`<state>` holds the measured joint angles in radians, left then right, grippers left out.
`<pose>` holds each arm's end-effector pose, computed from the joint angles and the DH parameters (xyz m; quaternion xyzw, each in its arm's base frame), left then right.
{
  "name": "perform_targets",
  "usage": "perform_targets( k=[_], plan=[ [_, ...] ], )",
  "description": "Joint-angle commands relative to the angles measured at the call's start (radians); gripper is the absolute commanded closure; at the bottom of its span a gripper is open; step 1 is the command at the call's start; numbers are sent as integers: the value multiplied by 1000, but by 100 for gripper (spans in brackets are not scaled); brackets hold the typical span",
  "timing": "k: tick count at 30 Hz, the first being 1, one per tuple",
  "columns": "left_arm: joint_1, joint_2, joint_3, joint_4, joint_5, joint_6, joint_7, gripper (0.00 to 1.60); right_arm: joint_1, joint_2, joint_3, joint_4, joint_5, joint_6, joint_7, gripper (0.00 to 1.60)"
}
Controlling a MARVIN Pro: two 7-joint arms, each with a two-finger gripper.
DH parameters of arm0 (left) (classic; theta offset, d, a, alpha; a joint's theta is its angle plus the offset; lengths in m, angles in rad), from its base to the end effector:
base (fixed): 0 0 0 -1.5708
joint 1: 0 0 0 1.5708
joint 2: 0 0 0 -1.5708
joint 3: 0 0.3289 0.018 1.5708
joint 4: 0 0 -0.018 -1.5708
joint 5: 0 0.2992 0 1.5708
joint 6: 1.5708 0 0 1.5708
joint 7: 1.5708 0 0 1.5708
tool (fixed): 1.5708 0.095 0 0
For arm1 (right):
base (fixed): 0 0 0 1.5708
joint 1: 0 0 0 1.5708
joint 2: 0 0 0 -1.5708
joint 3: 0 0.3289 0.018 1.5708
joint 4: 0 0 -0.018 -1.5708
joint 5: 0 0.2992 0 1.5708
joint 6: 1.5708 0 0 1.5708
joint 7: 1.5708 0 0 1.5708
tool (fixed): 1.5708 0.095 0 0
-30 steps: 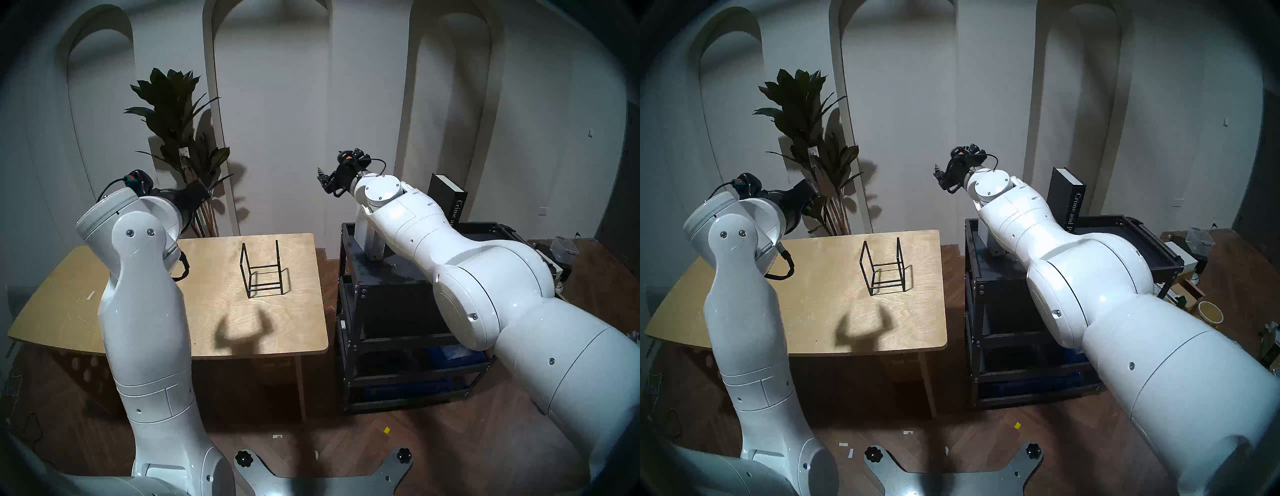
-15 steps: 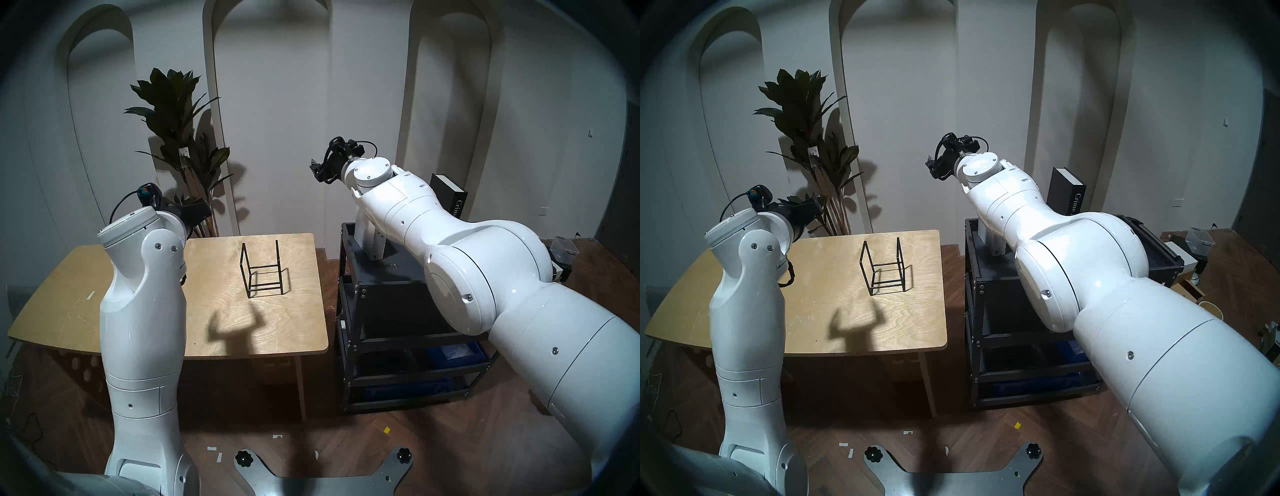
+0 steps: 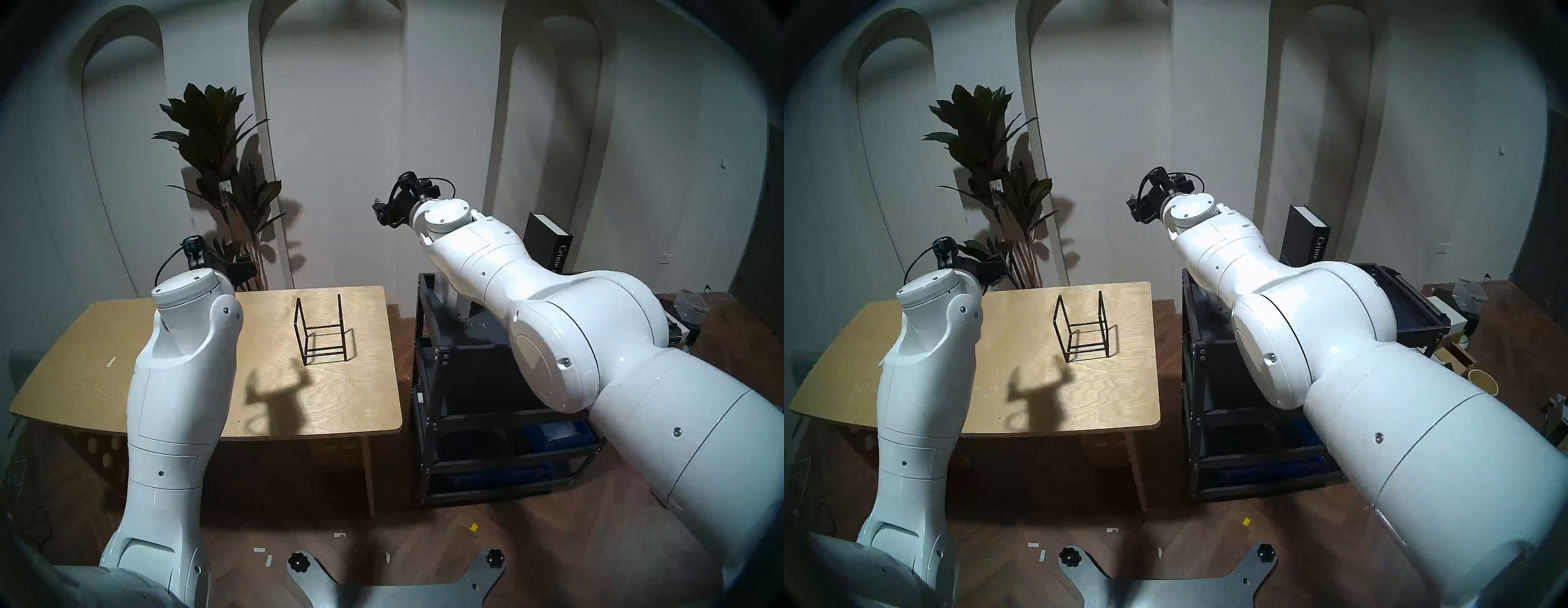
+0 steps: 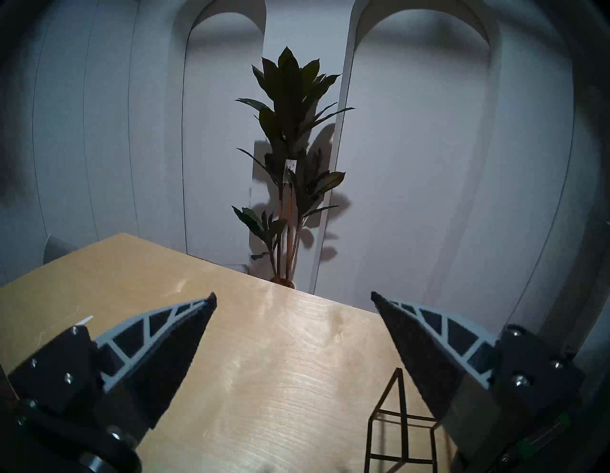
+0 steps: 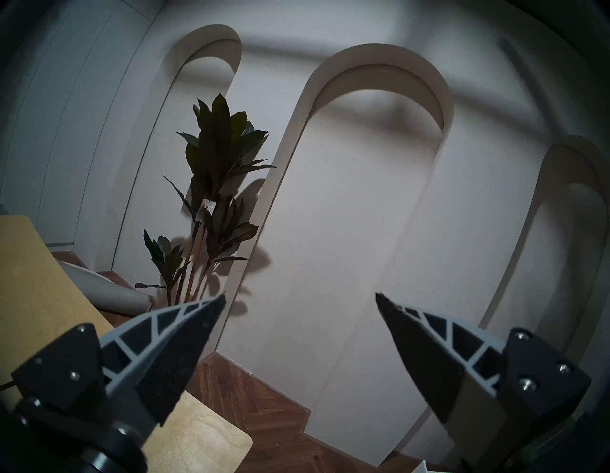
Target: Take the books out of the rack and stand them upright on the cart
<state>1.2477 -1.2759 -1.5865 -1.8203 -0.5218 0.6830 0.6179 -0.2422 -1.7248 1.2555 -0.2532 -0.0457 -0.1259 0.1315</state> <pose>0.4635 0.1227 -0.1640 -0.7448 -0.1908 -0.6293 0.1131 0.6990 0.1549 -0.0693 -0.6337 -0.2393 -0.7353 0.0225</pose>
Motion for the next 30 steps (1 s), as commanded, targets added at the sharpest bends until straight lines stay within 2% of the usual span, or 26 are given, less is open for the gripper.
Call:
perform_targets(
  k=[1, 16, 30],
  plan=[
    [-52, 51, 7, 57, 38, -71, -31, 0, 42, -36, 60, -19, 59, 2, -35, 0],
    [-118, 98, 70, 231, 104, -206, -99, 0, 33, -120, 161, 14, 153, 35, -127, 0],
    [-201, 126, 107, 388, 125, -337, -191, 0, 37, -163, 220, 39, 208, 75, -192, 0]
  ],
)
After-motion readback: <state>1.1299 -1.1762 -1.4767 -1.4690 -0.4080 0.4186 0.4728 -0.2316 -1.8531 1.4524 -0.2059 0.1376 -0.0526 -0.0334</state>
